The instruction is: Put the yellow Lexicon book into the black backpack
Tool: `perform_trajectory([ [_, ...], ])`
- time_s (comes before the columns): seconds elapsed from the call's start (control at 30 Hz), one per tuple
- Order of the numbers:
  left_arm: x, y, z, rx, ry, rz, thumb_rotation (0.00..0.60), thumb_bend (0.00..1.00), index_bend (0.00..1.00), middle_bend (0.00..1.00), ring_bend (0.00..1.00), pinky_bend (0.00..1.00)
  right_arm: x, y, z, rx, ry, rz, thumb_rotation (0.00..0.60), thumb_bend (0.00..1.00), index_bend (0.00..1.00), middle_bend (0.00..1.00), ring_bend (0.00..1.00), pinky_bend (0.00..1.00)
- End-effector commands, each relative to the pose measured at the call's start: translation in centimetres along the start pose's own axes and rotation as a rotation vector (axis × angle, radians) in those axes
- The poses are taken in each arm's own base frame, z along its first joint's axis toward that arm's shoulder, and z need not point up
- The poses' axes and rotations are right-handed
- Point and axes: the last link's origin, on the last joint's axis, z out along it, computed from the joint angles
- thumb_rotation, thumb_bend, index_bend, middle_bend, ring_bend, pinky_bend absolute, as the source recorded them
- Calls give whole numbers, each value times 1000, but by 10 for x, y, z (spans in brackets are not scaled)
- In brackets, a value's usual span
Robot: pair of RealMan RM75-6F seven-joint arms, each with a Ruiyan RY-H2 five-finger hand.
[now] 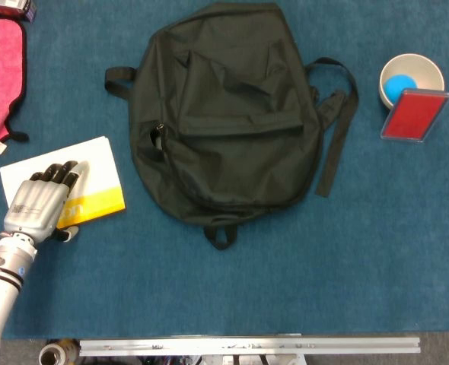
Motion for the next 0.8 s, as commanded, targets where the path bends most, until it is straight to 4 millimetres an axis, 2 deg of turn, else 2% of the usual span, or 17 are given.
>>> perform_trajectory([
  [0.03,0,0,1,4,1,-4,600,199,0,91,96,203,1,0,0,0,2,1,600,34,372,386,285,384],
  [0.4,2,-1,7,34,38,-55,600,212,72,119,134,206,2,2,-3,-7,4,7,600,34,372,386,285,383],
  [0.8,8,-17,14,99,73,-111,600,446,134,193,205,230,2,1,-3,-10,-2,20,600,33,363,386,284,383],
])
